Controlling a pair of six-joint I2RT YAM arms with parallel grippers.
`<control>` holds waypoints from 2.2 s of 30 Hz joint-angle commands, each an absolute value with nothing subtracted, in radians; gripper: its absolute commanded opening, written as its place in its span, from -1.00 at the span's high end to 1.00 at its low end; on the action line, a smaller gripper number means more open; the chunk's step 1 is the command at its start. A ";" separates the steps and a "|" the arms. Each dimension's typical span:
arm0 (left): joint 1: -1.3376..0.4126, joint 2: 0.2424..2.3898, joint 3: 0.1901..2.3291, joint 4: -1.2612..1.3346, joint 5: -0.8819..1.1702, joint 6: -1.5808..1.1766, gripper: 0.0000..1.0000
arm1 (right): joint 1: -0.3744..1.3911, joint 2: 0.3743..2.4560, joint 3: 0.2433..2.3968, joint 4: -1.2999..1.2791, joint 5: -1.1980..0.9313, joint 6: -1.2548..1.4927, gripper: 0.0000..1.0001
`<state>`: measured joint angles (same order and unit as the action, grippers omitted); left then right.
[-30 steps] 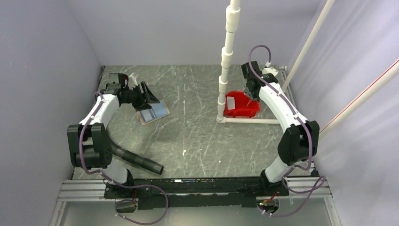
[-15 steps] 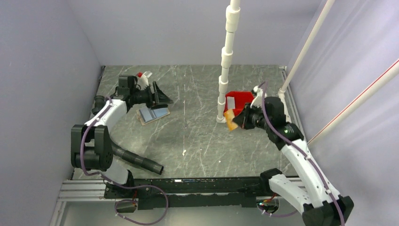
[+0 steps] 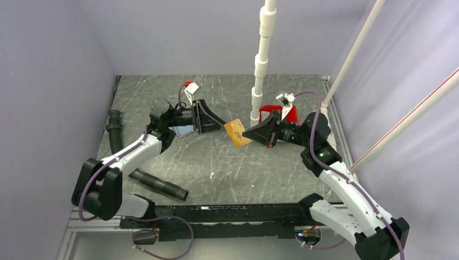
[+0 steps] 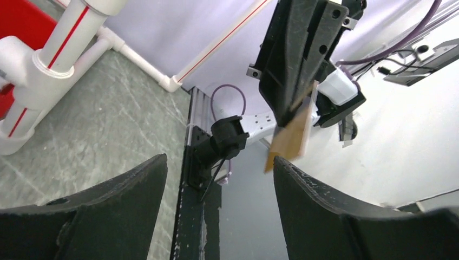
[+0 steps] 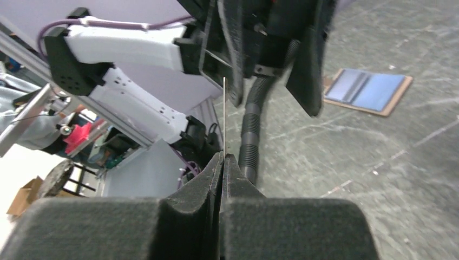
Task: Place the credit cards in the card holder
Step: Pick up the credit card from the storage box, then insert the credit card into the card holder.
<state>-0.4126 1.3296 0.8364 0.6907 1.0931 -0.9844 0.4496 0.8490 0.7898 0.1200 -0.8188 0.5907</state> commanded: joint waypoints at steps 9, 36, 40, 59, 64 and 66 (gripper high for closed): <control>-0.480 1.319 0.867 0.901 1.042 -1.113 -0.01 | 0.523 0.874 0.747 0.364 -0.772 0.717 1.00; -0.469 1.233 0.938 0.589 0.992 -1.004 1.00 | 0.580 0.910 0.846 0.246 -0.685 0.623 0.96; -0.441 1.178 0.955 0.499 0.946 -0.963 1.00 | 0.580 0.899 0.812 0.276 -0.682 0.671 0.42; -0.392 1.181 0.918 0.686 0.974 -1.107 1.00 | 0.602 0.944 0.786 0.402 -0.709 0.734 0.93; -0.344 1.161 0.997 0.355 0.991 -0.944 0.55 | 0.648 1.000 0.876 0.322 -0.559 0.634 1.00; -0.244 1.139 1.069 0.019 0.948 -0.797 -0.02 | 0.676 1.045 0.932 0.244 -0.399 0.592 1.00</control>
